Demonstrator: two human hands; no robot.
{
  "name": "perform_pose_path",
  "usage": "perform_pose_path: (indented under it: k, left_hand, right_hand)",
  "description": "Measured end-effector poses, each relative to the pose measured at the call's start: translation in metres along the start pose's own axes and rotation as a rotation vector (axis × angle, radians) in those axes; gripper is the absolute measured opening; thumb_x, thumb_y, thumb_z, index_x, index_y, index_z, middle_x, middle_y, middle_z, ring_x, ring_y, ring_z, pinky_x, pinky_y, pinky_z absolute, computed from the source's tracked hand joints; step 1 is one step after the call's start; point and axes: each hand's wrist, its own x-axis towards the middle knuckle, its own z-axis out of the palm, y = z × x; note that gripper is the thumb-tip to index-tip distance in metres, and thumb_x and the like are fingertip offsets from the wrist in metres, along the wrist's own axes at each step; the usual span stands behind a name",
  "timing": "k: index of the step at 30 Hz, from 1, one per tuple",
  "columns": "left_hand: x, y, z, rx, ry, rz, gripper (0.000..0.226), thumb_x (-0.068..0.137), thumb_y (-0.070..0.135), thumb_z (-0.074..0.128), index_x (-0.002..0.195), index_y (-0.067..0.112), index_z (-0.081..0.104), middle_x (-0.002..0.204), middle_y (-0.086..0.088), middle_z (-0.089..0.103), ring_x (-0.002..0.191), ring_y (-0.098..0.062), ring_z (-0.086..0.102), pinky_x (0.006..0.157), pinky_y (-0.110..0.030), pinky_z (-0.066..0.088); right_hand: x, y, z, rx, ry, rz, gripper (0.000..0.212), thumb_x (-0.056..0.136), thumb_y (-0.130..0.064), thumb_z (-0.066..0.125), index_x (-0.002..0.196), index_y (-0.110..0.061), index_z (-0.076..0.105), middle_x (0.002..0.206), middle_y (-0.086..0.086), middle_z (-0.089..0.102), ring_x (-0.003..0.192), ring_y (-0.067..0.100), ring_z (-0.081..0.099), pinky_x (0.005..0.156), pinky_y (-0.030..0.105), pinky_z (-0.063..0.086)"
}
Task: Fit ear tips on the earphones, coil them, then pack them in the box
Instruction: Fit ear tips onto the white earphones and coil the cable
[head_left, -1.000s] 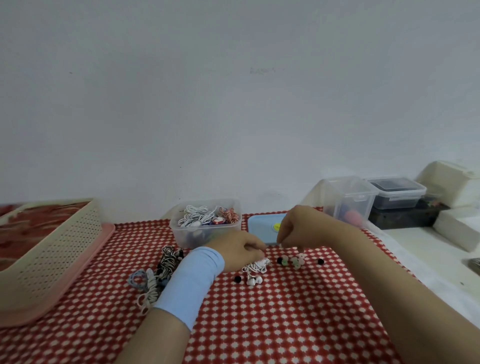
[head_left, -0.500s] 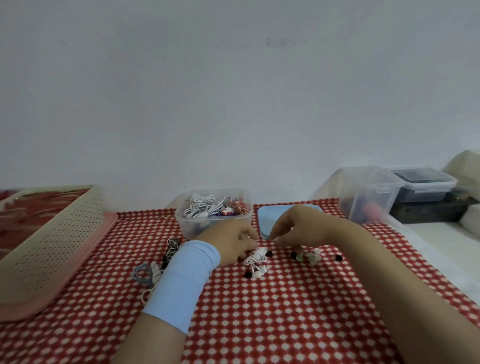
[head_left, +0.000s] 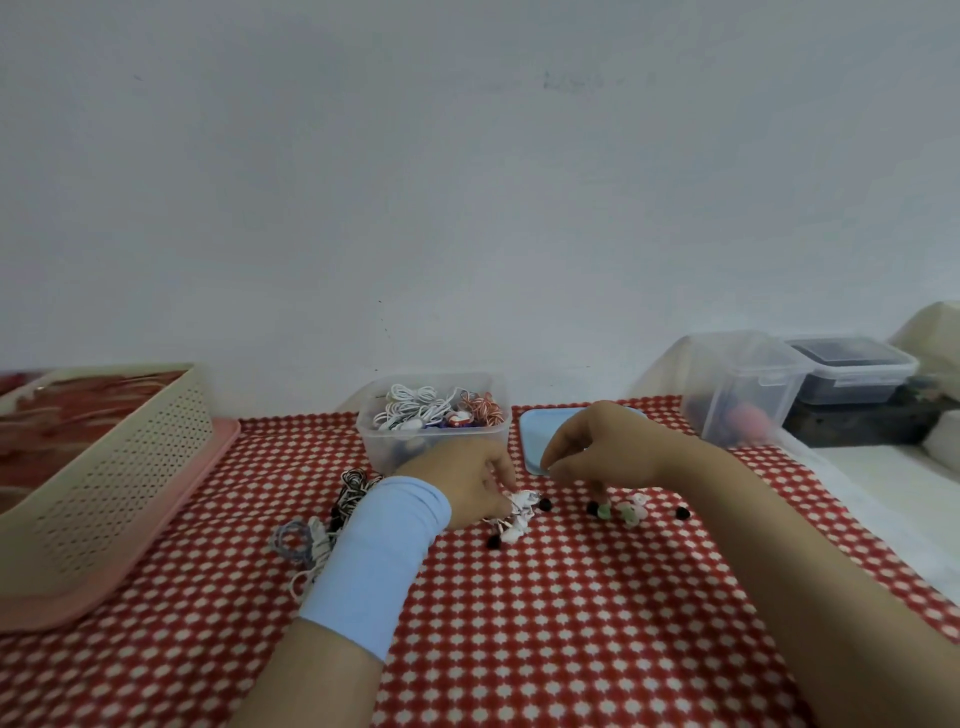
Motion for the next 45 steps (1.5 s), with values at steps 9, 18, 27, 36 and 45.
perform_pose_path:
  k: [9,18,27,36,45]
  left_hand:
    - [-0.003,0.007,0.003,0.054,-0.086,0.1,0.02,0.071,0.036,0.083,0.089,0.031,0.076,0.078,0.02,0.06,0.076,0.001,0.057,0.071,-0.019,0.047]
    - [0.001,0.005,0.004,-0.196,0.06,0.132,0.008,0.086,0.03,0.071,0.094,0.029,0.073,0.089,0.019,0.067,0.083,0.001,0.06,0.085,-0.022,0.049]
    - [0.01,0.003,0.017,-0.688,0.094,0.044,0.022,0.1,0.019,0.051,0.103,0.019,0.072,0.077,0.011,0.068,0.053,-0.004,0.051,0.046,-0.012,0.036]
    - [0.01,-0.002,0.023,-0.768,0.133,0.088,0.021,0.101,0.018,0.051,0.114,0.024,0.066,0.076,0.013,0.069,0.056,-0.002,0.051,0.055,-0.013,0.044]
    - [0.014,-0.004,0.033,-1.007,0.201,0.069,0.016,0.097,0.019,0.059,0.105,0.013,0.071,0.08,0.006,0.072,0.059,-0.009,0.058,0.048,-0.017,0.042]
  right_hand:
    - [-0.001,0.003,-0.001,0.284,-0.002,-0.005,0.004,0.087,-0.014,0.079,0.089,-0.016,0.081,0.085,0.016,0.076,0.054,0.014,0.062,0.047,0.019,0.043]
    - [-0.003,0.01,-0.004,0.609,-0.092,0.044,0.01,0.088,-0.006,0.073,0.095,-0.005,0.08,0.084,0.011,0.074,0.055,0.014,0.06,0.042,0.019,0.036]
    - [0.001,0.016,-0.003,0.797,-0.066,0.068,0.017,0.091,-0.004,0.069,0.104,-0.01,0.077,0.095,0.01,0.074,0.058,0.018,0.059,0.04,0.02,0.035]
    - [0.002,0.019,-0.006,0.795,-0.043,0.087,0.018,0.084,-0.011,0.074,0.102,-0.008,0.076,0.101,0.013,0.075,0.059,0.017,0.06,0.04,0.018,0.032]
    - [0.003,0.011,-0.004,0.752,-0.078,0.067,0.034,0.071,-0.018,0.081,0.102,-0.004,0.08,0.093,0.012,0.072,0.055,0.014,0.054,0.039,0.019,0.03]
